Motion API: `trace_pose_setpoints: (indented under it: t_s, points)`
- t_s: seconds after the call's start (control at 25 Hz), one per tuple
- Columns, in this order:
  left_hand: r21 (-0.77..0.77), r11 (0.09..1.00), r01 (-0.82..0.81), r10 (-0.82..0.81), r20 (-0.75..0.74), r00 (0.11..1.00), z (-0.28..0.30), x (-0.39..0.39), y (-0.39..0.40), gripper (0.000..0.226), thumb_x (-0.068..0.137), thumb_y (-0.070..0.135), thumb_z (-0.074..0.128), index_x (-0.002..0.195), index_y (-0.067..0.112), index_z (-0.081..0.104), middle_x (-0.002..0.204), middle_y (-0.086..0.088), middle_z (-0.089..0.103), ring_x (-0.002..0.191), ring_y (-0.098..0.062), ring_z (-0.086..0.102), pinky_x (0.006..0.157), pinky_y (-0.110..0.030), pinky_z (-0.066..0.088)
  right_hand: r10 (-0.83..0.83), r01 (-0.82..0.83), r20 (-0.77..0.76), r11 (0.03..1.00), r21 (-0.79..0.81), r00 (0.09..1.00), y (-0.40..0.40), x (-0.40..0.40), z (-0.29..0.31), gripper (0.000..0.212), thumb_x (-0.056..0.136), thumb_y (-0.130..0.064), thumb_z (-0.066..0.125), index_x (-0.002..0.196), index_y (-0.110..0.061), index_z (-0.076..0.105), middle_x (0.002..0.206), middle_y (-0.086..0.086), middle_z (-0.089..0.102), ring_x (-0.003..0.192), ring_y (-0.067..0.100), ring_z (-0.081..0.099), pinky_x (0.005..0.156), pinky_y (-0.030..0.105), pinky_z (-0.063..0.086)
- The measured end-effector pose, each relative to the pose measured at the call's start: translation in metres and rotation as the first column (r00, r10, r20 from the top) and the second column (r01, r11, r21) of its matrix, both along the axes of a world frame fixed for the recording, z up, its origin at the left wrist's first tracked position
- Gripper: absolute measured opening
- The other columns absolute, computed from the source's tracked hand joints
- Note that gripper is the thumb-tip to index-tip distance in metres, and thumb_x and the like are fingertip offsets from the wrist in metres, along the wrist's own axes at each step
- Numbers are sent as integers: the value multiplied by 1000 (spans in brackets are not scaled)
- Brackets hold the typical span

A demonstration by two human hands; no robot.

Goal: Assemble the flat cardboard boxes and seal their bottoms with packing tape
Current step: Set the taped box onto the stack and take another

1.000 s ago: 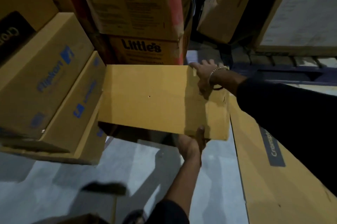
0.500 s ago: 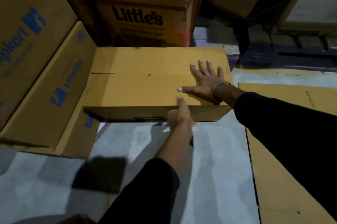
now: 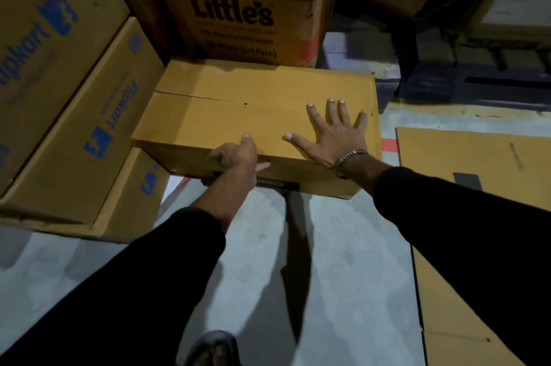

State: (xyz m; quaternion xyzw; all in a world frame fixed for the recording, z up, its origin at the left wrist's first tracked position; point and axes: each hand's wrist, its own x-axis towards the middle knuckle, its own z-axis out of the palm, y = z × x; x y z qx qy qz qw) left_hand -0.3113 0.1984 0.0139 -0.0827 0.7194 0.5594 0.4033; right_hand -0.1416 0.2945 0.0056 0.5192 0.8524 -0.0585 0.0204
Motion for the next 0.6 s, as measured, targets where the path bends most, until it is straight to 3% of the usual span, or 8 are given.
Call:
trace_pose_setpoints:
  t_s: [0.08, 0.16, 0.28, 0.4, 0.52, 0.6]
  points:
    - [-2, 992, 123, -123, -40, 992, -2, -3, 0, 69, 108, 27, 52, 160, 2, 16, 156, -18, 44, 108, -31, 66, 84, -40, 63, 14, -14, 8, 1000, -26, 1000, 2, 3, 0, 97, 83, -93, -3, 164, -39, 0, 173, 8, 7, 159, 32, 2, 120, 69, 4]
    - [16, 981, 195, -194, -32, 980, 0, -9, -9, 57, 107, 27, 52, 154, 2, 33, 146, -15, 56, 93, -24, 67, 76, -38, 65, 31, -29, 16, 997, -67, 999, -7, 16, 6, 87, 92, -85, 1, 164, -36, -5, 174, 6, 3, 160, 29, -1, 122, 66, 3]
    - [108, 979, 172, -180, 64, 982, 19, 4, -23, 57, 106, 37, 54, 155, 11, 37, 149, -10, 53, 111, -27, 64, 77, -42, 64, -15, 13, -38, 999, -50, 999, -39, 69, 39, 82, 99, -76, 8, 165, -29, 1, 173, 5, 6, 160, 25, 1, 124, 61, 6]
    - [41, 988, 146, -151, 161, 975, 42, 66, -43, 67, 100, 52, 59, 155, 22, 34, 138, -2, 45, 125, -37, 55, 88, -56, 61, -189, 185, -159, 982, -41, 969, -86, 120, 64, 76, 103, -68, 13, 164, -23, 15, 171, 6, 16, 158, 24, 12, 123, 59, 17]
    - [-38, 886, 461, -456, 105, 884, 23, 165, -76, 72, 89, 45, 70, 146, 18, 36, 140, -7, 51, 124, -37, 55, 98, -59, 56, -353, 329, -174, 932, -151, 919, -136, 159, 57, 68, 105, -61, 28, 159, -19, 28, 167, 8, 25, 155, 27, 20, 117, 55, 27]
    - [-75, 768, 637, -627, 119, 770, 17, 234, -114, 66, 88, 34, 65, 146, 17, 37, 145, -11, 53, 128, -38, 56, 89, -39, 62, -468, 418, -79, 843, -338, 880, -168, 186, 41, 69, 102, -53, 49, 157, -17, 28, 166, 11, 22, 154, 31, 19, 114, 53, 32]
